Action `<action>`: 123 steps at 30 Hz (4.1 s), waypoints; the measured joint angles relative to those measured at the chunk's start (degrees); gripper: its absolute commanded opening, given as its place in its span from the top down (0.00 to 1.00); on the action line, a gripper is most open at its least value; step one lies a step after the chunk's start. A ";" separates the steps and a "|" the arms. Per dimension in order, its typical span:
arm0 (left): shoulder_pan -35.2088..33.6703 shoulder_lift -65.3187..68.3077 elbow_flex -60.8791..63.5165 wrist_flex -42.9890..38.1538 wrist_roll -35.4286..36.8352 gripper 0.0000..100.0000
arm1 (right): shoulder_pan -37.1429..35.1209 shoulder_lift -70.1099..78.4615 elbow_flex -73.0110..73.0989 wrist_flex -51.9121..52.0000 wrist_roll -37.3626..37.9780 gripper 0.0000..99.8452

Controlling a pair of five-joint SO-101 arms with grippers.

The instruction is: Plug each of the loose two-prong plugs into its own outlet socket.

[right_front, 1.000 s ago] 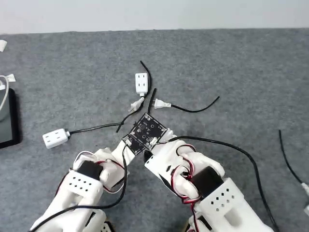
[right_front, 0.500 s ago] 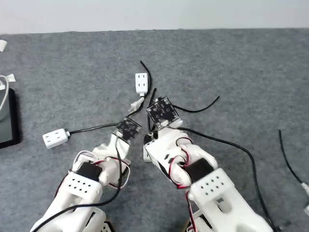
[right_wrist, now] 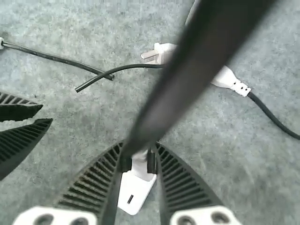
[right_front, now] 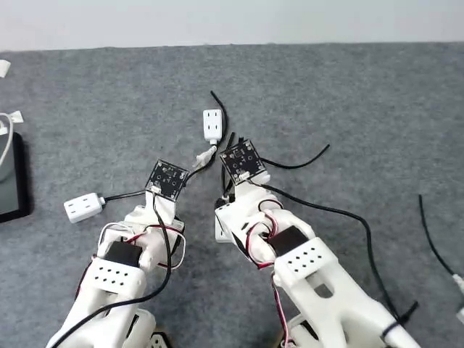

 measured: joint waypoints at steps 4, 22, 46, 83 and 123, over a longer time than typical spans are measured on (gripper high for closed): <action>0.00 0.00 0.00 0.00 0.00 0.99 | 0.00 2.90 0.00 -2.64 -0.09 0.99; -0.35 -0.09 0.70 0.00 0.00 0.99 | -0.09 4.31 0.79 0.09 3.25 0.99; -3.69 -0.09 0.79 -0.18 0.00 0.99 | -3.34 14.59 -7.38 12.40 -0.44 0.76; -10.73 -0.09 0.70 -0.35 0.26 0.99 | 2.46 24.09 -23.38 30.07 -2.81 0.99; -10.73 -0.09 0.70 -0.53 3.34 0.81 | 86.86 -5.10 -12.04 39.12 21.27 0.94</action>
